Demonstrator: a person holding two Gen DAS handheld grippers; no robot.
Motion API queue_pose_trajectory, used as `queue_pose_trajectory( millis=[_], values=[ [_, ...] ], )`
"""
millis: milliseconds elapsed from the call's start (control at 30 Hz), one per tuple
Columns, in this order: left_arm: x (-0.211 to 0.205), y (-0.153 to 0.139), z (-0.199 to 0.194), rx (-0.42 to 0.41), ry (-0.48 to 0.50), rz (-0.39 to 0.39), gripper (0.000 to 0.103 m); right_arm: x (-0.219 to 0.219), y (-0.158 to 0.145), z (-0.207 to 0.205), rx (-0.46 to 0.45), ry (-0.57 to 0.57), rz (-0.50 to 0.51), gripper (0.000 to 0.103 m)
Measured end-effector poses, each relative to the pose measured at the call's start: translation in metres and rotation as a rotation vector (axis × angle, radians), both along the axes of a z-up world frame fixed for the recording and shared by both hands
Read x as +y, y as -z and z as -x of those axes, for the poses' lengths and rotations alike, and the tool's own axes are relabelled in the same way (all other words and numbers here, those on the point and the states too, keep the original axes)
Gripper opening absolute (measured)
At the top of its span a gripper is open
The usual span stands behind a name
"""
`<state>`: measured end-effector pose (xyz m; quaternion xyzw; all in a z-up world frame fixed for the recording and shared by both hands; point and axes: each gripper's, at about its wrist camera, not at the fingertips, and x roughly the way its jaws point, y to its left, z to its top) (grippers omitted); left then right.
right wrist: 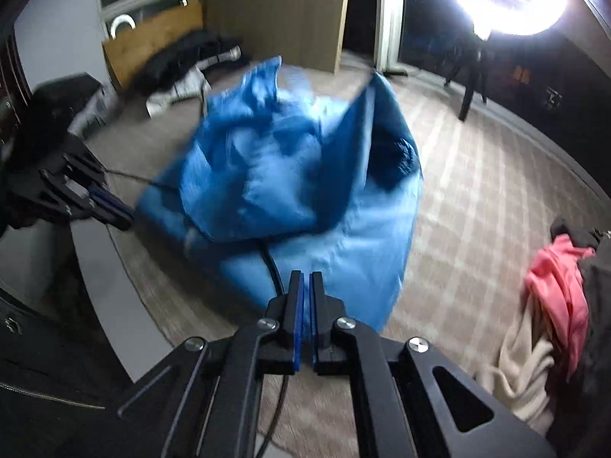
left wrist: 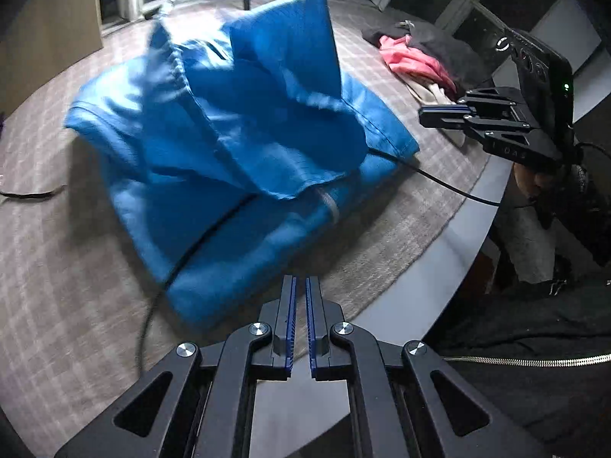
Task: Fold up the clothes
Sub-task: 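Fold the lifted coat over itself and lower it onto the rug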
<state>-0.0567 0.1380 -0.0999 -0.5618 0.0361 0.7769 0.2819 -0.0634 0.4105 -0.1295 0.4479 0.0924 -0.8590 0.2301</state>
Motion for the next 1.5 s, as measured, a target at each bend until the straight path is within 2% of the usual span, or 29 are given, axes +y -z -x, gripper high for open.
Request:
queue_pose_trajectory(
  millis=[33,67,100,133,167,233,300,333,400,467,500,533,567,600,633,700,800,900,967,1067,1167,1233,1333,1367,1400,1433,1500],
  values=[
    [-0.006,-0.009,0.003,0.024,-0.028,0.0,0.013,0.002,-0.007,0.004,-0.001,0.013,0.007,0.008],
    [-0.014,-0.019,0.008,0.045,-0.059,0.001,0.018,0.004,-0.014,0.01,-0.001,0.028,0.013,0.025],
    [-0.022,-0.026,0.013,0.063,-0.09,0.004,0.029,0.004,-0.021,0.017,-0.007,0.055,0.03,0.052],
    [-0.027,-0.034,0.019,0.085,-0.127,0.009,0.043,0.003,-0.027,0.026,-0.013,0.08,0.062,0.06],
    [-0.028,-0.04,0.026,0.104,-0.156,0.012,0.049,-0.001,-0.031,0.032,-0.011,0.087,0.092,0.063],
    [-0.021,-0.044,0.042,0.135,-0.19,0.022,0.061,-0.012,-0.036,0.045,0.0,0.099,0.131,0.064],
    [-0.008,-0.037,0.058,0.17,-0.215,0.071,0.07,-0.026,-0.031,0.062,0.0,0.122,0.127,0.064],
    [0.0,-0.029,0.067,0.18,-0.227,0.111,0.07,-0.034,-0.025,0.073,-0.007,0.136,0.115,0.064],
    [0.004,-0.015,0.083,0.172,-0.25,0.165,0.069,-0.042,-0.008,0.095,-0.035,0.174,0.093,0.064],
    [-0.001,-0.004,0.095,0.145,-0.256,0.157,0.065,-0.045,0.012,0.113,-0.066,0.196,0.07,0.064],
    [-0.003,0.002,0.099,0.136,-0.254,0.157,0.041,-0.045,0.021,0.122,-0.086,0.196,0.071,0.064],
    [-0.006,0.008,0.104,0.117,-0.256,0.164,0.007,-0.044,0.028,0.129,-0.112,0.189,0.093,0.063],
    [-0.009,0.012,0.109,0.092,-0.259,0.165,0.0,-0.04,0.035,0.136,-0.146,0.182,0.141,0.05],
    [-0.013,0.014,0.111,0.077,-0.259,0.152,0.001,-0.033,0.038,0.14,-0.185,0.181,0.202,0.012],
    [-0.017,0.013,0.111,0.069,-0.258,0.126,0.001,-0.026,0.039,0.143,-0.225,0.181,0.265,0.004],
    [-0.024,0.001,0.106,0.062,-0.243,0.077,0.001,-0.011,0.041,0.15,-0.306,0.181,0.391,0.004],
    [-0.024,-0.03,0.083,0.086,-0.181,0.034,0.001,0.01,0.022,0.143,-0.354,0.145,0.491,0.004],
    [-0.01,-0.052,0.053,0.133,-0.084,0.081,0.001,0.031,0.003,0.132,-0.391,0.111,0.571,0.004],
    [0.002,-0.049,0.036,0.129,-0.015,0.116,0.001,0.042,-0.002,0.118,-0.409,0.105,0.595,0.004],
    [0.012,-0.013,0.029,0.054,0.028,0.129,0.002,0.046,0.023,0.105,-0.46,0.136,0.555,0.004],
    [0.016,0.034,0.031,-0.059,0.015,0.125,0.002,0.041,0.071,0.097,-0.547,0.198,0.517,0.004],
    [0.017,0.05,0.029,-0.087,0.023,0.149,0.005,0.032,0.086,0.092,-0.571,0.185,0.479,0.004],
    [0.009,0.044,0.027,-0.112,0.027,0.14,0.01,0.025,0.082,0.086,-0.586,0.146,0.416,0.01],
    [0.005,0.035,0.025,-0.106,0.024,0.143,0.013,0.029,0.071,0.083,-0.57,0.145,0.389,0.018],
    [-0.001,0.024,0.023,-0.095,0.021,0.149,0.022,0.034,0.058,0.079,-0.549,0.146,0.36,0.025],
    [-0.007,0.011,0.02,-0.08,0.018,0.155,0.029,0.039,0.045,0.076,-0.527,0.146,0.331,0.028],
    [-0.017,-0.015,0.016,-0.035,0.015,0.17,0.031,0.037,0.029,0.081,-0.466,0.134,0.303,0.029]
  ],
)
